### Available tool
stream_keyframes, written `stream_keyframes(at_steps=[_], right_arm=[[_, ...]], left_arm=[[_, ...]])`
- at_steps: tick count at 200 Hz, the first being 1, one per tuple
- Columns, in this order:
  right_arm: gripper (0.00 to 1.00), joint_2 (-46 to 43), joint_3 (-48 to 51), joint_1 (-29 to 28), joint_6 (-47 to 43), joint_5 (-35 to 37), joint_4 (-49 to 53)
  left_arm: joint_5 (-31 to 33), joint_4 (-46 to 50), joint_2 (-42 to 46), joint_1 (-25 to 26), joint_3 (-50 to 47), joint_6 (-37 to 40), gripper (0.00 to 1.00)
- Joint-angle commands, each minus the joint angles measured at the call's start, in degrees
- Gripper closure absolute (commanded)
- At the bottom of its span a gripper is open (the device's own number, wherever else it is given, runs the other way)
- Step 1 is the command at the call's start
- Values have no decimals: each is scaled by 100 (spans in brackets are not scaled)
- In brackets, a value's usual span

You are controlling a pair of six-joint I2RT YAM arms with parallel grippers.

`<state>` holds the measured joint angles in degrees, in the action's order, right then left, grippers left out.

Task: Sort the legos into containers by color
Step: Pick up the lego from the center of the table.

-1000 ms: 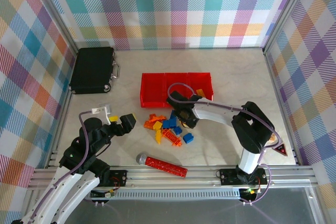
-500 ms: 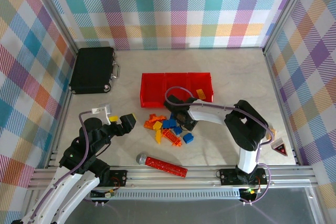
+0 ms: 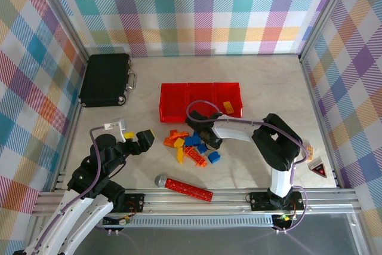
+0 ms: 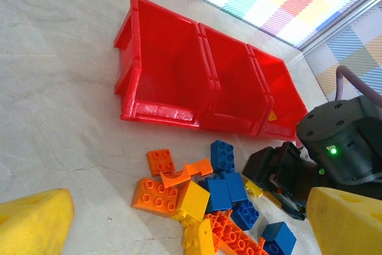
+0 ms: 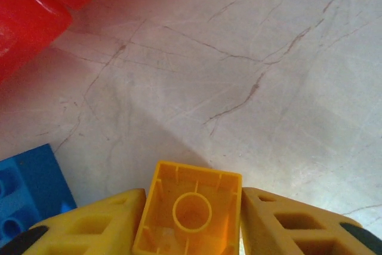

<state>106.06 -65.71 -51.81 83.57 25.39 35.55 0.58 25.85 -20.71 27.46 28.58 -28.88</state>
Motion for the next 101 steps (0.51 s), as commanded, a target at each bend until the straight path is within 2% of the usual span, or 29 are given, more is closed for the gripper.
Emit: stream_keyframes(at_steps=[1, 43, 79, 101], right_arm=[[58, -48, 78, -66, -83, 268, 32], [69, -501, 24, -66, -518, 555, 122], [70, -1113, -3, -44, -1030, 906, 338], [70, -1479, -109, 197, -1986, 912, 231]], left_arm=[[104, 156, 76, 37, 54, 41, 1], [373, 345, 10, 37, 86, -24, 0], [400, 377, -115, 38, 122, -42, 0], [488, 478, -204, 40, 183, -54, 0]])
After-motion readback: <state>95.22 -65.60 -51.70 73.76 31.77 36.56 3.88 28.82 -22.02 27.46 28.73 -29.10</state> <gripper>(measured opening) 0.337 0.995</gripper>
